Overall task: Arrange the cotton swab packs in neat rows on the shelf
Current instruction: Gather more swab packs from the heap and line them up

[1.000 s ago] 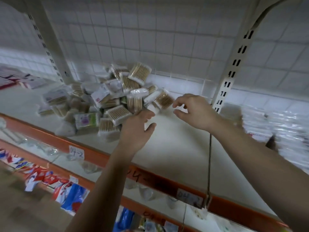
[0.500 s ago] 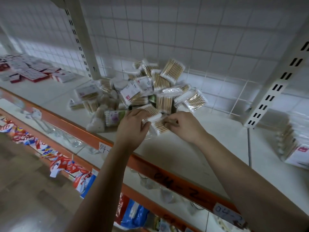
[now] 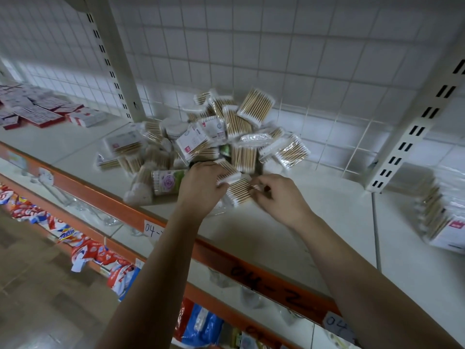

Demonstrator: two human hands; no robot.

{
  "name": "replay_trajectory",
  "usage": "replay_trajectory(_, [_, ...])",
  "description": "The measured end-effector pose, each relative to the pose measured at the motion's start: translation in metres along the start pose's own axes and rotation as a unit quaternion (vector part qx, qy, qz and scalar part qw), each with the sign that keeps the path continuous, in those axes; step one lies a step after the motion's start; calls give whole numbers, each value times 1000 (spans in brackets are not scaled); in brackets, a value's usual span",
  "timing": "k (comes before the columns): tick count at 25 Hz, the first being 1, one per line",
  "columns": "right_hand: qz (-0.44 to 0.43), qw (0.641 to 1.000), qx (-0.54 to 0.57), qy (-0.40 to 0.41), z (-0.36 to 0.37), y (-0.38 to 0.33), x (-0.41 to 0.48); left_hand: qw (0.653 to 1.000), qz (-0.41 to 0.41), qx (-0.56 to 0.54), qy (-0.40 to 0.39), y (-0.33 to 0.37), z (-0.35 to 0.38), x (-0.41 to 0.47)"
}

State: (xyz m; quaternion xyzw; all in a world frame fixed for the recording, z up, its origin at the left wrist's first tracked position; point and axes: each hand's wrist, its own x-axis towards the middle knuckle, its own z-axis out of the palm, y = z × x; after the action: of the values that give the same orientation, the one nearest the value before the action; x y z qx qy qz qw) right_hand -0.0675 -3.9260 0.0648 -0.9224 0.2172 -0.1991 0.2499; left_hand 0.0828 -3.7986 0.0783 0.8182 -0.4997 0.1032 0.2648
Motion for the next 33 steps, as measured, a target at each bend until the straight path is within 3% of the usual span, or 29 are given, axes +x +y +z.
replay_trajectory(4, [-11, 1000, 11, 8, 0, -1, -1, 997, 10, -41, 58, -3, -6, -4])
replay_trajectory(11, [-119, 991, -48, -30, 7, -8, 1, 985, 4, -116, 125, 0, -31, -7])
replay_trajectory(19, [-59, 996, -55, -32, 2, -9, 0, 989, 42, -108, 93, 4, -42, -9])
replay_trajectory(25, [-59, 995, -51, -59, -5, -8, 0, 984, -17, -141, 108, 13, -47, -17])
replay_trajectory(33, [-16, 999, -46, -8, -55, -7, -18, 970, -71, -198, 119, 21, -49, -22])
